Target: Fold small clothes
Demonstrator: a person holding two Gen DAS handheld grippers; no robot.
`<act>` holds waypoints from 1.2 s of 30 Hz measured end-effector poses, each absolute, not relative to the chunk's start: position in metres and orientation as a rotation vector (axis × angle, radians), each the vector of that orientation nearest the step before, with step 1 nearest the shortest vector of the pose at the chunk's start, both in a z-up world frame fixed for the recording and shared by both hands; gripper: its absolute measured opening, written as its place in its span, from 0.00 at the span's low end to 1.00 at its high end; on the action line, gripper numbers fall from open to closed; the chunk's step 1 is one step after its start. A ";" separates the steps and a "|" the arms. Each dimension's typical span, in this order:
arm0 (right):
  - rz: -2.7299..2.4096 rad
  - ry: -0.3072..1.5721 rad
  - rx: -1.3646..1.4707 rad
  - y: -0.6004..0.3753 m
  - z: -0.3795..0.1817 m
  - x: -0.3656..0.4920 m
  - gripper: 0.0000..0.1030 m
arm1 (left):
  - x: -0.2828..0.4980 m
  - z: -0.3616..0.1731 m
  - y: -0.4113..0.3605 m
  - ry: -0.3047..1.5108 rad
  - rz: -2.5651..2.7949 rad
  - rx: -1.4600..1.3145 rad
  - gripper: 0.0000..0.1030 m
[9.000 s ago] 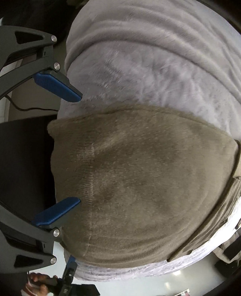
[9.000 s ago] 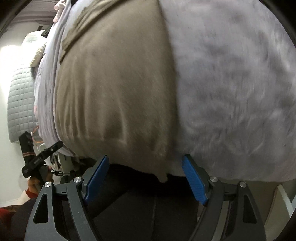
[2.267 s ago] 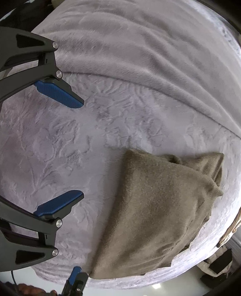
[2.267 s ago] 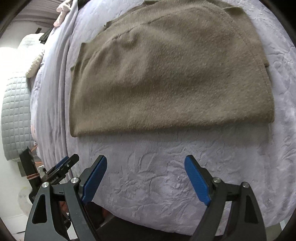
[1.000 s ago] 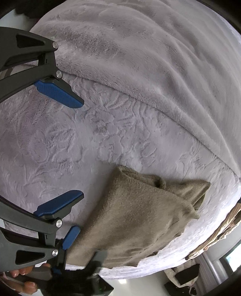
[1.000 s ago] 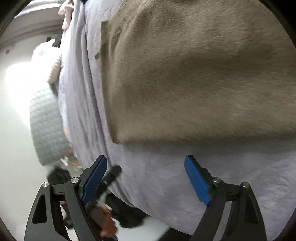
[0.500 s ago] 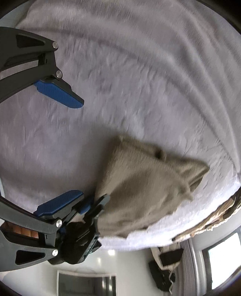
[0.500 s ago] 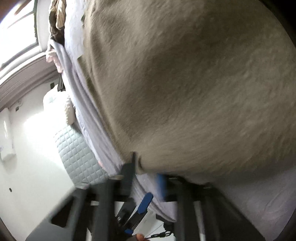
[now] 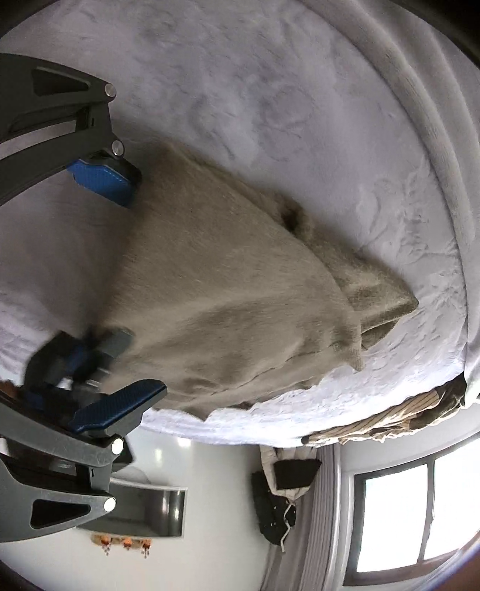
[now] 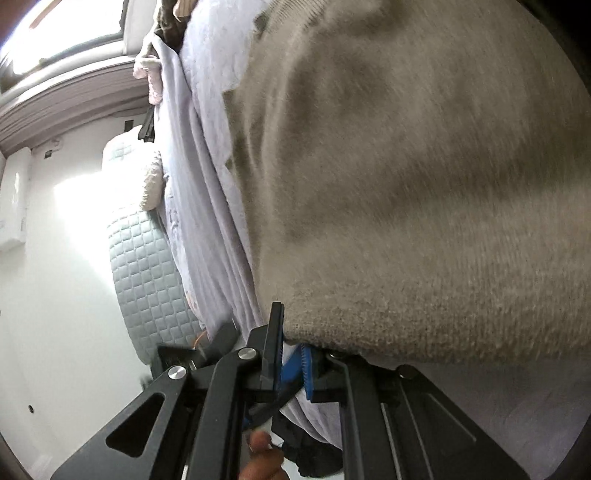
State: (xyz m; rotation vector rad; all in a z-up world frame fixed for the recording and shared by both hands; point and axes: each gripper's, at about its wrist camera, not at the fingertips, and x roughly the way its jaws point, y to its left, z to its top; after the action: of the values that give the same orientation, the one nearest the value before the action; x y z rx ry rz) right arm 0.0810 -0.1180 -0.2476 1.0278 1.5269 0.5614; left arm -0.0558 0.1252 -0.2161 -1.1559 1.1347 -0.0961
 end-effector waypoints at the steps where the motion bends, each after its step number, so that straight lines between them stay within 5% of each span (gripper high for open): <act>1: 0.559 1.535 1.027 -0.117 -0.250 0.079 0.09 | -0.051 -0.217 0.124 1.135 -0.085 -1.143 0.88; 5: 0.563 1.590 0.956 -0.119 -0.255 0.075 0.09 | -0.039 -0.213 0.124 1.131 -0.008 -1.060 0.81; 7: 0.581 1.617 0.886 -0.122 -0.250 0.074 0.09 | -0.035 -0.208 0.122 1.124 0.029 -0.997 0.59; 9: 0.588 1.637 0.804 -0.127 -0.241 0.074 0.13 | -0.028 -0.204 0.118 1.135 0.042 -0.898 0.16; 10: 0.583 1.641 0.749 -0.131 -0.234 0.076 0.13 | -0.025 -0.203 0.116 1.144 0.048 -0.846 0.12; 15: 0.570 1.629 0.478 -0.149 -0.194 0.101 0.17 | -0.018 -0.176 0.082 1.106 0.048 -0.447 0.12; 17: 0.574 1.598 0.399 -0.150 -0.175 0.118 0.37 | -0.019 -0.165 0.065 1.071 0.032 -0.299 0.11; 18: 0.580 1.583 0.364 -0.149 -0.166 0.128 0.64 | -0.020 -0.159 0.054 1.045 0.017 -0.211 0.11; 19: 0.596 1.570 0.335 -0.146 -0.156 0.139 0.77 | -0.021 -0.154 0.047 1.028 0.006 -0.153 0.11; 27: 0.772 1.609 -0.058 -0.035 -0.129 0.211 0.79 | -0.026 -0.139 0.012 0.938 -0.080 0.110 0.12; 36: 0.793 1.750 -0.439 0.085 -0.181 0.229 0.83 | -0.030 -0.140 0.011 0.925 -0.090 0.124 0.12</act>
State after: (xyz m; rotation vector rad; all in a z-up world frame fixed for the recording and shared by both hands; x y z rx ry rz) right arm 0.2290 0.0854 -0.1807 -0.4385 1.7496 0.7935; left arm -0.0304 0.0110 -0.1396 0.1235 0.9252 -0.0896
